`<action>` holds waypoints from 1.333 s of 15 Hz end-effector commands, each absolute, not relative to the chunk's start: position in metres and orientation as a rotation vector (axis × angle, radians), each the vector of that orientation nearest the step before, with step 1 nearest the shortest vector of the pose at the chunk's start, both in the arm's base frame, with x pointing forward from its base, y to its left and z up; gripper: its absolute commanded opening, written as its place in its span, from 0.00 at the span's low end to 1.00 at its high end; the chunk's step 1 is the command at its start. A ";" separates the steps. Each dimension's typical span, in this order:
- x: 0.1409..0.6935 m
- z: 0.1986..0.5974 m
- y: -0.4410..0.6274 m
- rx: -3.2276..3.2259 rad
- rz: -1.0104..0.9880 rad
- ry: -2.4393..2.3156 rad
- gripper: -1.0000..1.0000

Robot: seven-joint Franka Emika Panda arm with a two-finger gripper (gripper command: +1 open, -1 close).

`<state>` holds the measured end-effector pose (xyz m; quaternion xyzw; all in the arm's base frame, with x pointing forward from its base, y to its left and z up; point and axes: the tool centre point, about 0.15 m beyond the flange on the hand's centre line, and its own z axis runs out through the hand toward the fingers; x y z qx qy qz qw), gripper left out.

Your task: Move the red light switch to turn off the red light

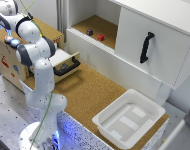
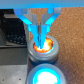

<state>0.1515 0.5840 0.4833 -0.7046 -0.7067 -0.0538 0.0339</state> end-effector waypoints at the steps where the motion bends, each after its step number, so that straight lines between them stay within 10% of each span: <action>1: 0.165 0.483 0.640 -2.234 0.090 -2.300 0.00; 20: 0.165 0.494 0.630 -2.281 0.066 -2.353 0.00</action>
